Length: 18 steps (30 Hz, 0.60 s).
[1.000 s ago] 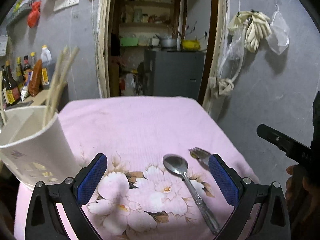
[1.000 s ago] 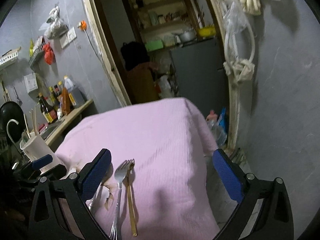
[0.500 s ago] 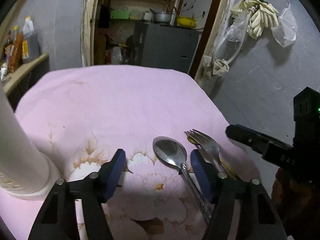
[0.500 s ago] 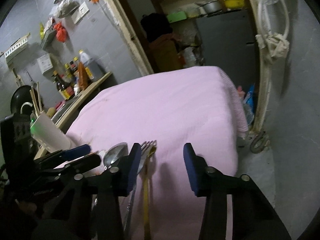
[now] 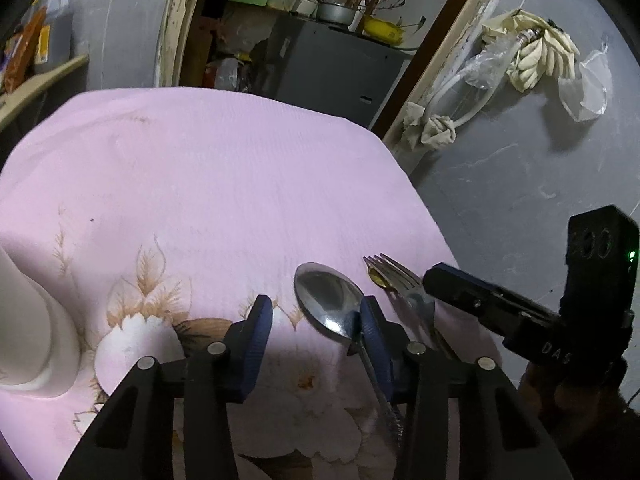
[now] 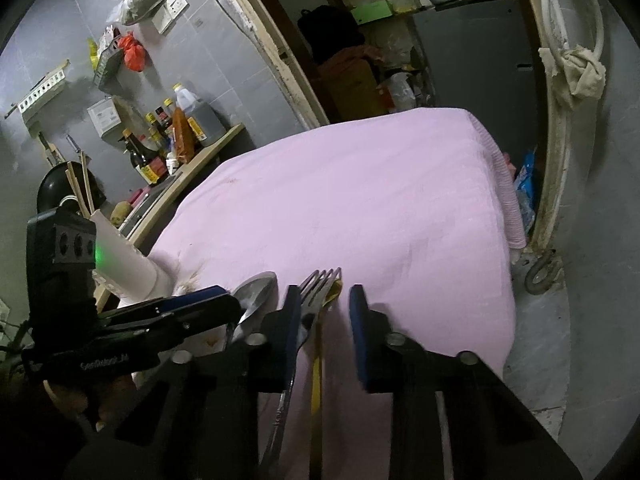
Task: Organize utensils
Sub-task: 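Close the left gripper on a silver spoon handle while the right gripper closes on the fork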
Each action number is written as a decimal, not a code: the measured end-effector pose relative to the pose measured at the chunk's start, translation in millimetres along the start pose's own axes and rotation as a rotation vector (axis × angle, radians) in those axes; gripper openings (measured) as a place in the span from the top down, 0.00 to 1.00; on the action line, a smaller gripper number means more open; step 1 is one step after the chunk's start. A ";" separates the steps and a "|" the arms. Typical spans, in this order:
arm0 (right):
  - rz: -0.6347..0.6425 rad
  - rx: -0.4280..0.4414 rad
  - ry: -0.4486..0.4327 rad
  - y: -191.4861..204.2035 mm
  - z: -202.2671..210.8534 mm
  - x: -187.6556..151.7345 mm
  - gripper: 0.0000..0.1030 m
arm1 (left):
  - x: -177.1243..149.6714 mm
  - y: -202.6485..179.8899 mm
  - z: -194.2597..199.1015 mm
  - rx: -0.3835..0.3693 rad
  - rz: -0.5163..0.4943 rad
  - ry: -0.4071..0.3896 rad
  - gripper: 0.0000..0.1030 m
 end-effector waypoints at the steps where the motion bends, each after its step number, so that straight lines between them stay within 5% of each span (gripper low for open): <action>1: -0.001 0.007 0.002 0.1 -0.2 -0.4 0.82 | 0.6 0.6 -0.2 -0.010 0.007 0.001 0.63; 11: -0.041 0.019 0.004 -5.2 -1.5 -3.5 0.82 | 6.0 -6.6 0.6 -0.081 0.032 -0.011 0.87; 18: -0.055 0.015 -0.002 -8.9 -2.2 -3.2 0.82 | 6.4 -12.6 3.7 -0.101 0.004 -0.013 0.90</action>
Point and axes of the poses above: each gripper's, at about its wrist camera, not at the fingertips, and z roughly against the way its jaws point, y to its left, x to its top, the point moved 5 cm from there along -z, roughly the way its jaws point, and after that the axes turned 1 degree about z, right-handed, at the moved point
